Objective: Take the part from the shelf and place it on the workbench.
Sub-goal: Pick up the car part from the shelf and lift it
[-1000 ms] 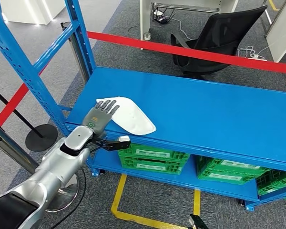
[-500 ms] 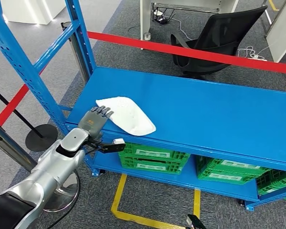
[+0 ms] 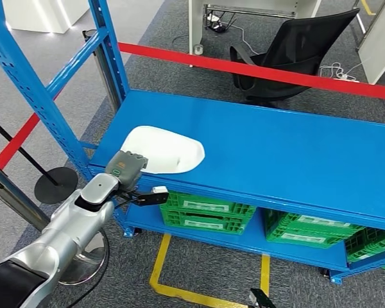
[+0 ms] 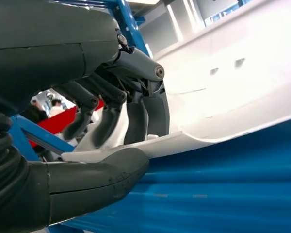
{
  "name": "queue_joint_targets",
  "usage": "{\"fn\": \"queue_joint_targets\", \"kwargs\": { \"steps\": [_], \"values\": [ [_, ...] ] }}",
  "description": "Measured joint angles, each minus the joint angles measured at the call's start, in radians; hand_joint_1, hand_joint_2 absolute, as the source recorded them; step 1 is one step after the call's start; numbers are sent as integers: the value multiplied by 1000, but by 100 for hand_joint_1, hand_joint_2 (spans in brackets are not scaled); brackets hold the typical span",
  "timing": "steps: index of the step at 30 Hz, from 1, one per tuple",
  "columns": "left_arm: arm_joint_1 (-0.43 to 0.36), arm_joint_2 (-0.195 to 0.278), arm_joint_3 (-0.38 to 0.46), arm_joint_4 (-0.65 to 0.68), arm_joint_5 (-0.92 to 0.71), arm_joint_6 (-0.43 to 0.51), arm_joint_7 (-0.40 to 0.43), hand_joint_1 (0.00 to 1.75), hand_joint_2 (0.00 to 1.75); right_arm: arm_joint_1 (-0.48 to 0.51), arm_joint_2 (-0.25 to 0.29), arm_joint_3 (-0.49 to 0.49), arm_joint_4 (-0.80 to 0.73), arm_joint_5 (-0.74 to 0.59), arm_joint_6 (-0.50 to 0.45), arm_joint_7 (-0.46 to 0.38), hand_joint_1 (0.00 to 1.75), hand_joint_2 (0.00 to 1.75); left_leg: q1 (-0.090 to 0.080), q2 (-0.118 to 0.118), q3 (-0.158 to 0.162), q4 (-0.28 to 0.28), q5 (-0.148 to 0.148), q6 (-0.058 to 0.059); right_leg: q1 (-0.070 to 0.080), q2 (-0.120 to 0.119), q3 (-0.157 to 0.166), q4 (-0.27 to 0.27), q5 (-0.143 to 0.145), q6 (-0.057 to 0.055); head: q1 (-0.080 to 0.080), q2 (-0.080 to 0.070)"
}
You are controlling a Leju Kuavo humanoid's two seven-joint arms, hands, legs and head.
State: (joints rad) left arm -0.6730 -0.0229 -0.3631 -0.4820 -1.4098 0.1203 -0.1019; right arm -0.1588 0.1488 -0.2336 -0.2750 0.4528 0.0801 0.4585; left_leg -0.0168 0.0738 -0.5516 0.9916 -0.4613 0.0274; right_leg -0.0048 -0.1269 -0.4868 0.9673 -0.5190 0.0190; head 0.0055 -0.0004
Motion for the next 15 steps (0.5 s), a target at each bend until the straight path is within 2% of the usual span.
{"fn": "queue_joint_targets", "kwargs": {
  "steps": [15],
  "values": [
    [1,-32,25,-68,32,-9,6,175,175,4,16,-1,0,-8,-16,0,0,0,0,0,0,0,0,0,0,0,-1,0,0,0,0,0]
  ]
}}
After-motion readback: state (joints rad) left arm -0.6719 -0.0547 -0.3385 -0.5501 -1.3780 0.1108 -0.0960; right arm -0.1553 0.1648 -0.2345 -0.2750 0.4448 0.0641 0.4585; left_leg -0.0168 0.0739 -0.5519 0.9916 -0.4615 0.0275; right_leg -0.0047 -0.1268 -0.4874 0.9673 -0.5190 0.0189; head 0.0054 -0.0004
